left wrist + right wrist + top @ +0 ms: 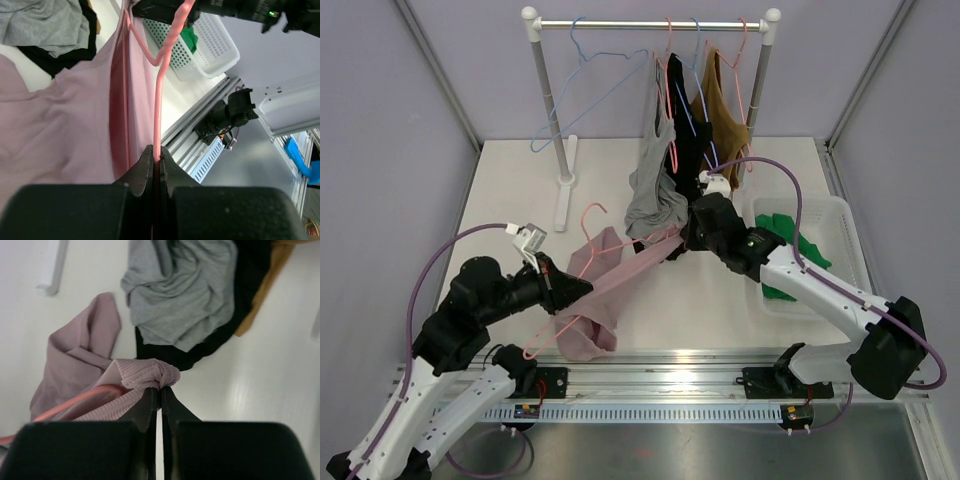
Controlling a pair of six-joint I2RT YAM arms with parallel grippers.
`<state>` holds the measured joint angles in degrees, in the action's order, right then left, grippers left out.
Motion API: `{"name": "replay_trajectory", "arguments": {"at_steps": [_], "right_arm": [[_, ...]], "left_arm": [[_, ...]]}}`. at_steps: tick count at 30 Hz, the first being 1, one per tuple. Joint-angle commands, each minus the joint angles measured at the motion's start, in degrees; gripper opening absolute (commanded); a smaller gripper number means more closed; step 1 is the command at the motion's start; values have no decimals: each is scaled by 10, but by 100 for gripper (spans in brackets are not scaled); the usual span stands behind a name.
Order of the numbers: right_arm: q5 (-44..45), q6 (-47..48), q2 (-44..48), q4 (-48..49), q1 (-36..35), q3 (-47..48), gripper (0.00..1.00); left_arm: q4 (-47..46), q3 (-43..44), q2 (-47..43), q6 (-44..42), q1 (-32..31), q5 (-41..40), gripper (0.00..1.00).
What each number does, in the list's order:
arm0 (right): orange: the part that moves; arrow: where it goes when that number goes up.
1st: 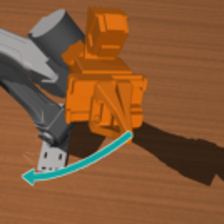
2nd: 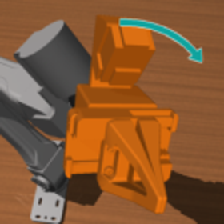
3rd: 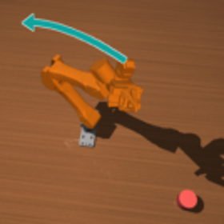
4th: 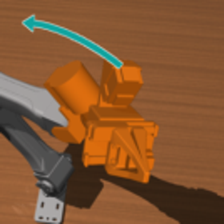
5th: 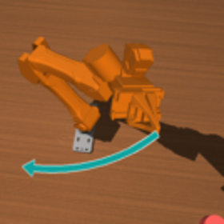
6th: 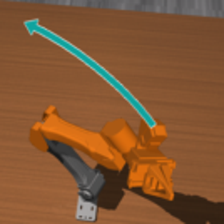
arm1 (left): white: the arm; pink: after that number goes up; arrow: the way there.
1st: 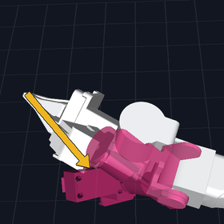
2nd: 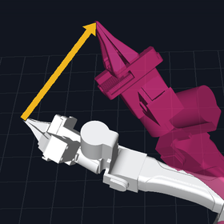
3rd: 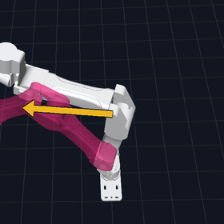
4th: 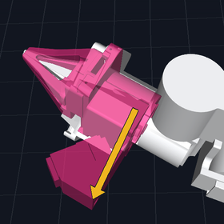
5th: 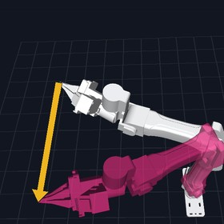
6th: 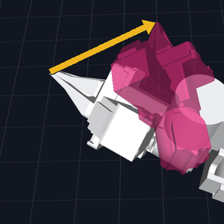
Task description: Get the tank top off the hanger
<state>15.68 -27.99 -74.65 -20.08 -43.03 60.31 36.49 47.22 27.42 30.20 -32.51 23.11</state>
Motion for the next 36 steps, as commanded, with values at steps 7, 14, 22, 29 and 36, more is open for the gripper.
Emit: {"name": "replay_trajectory", "arguments": {"at_steps": [7,14,22,29,36], "right_arm": [[-125,19,128,-7,32,-9,0],[-257,38,270,-85,32,97,0],[-466,28,281,-140,32,224,0],[-454,46,275,-158,32,166,0],[-294,35,241,-157,9,36,0]], "left_arm": [[-141,67,-36,16,-2,76,0],[-489,33,-16,36,-2,19,0],[-747,87,158,-7,-7,-40,0],[-643,82,160,-42,-10,-231,0],[-392,103,128,-67,-10,-271,0]]}}
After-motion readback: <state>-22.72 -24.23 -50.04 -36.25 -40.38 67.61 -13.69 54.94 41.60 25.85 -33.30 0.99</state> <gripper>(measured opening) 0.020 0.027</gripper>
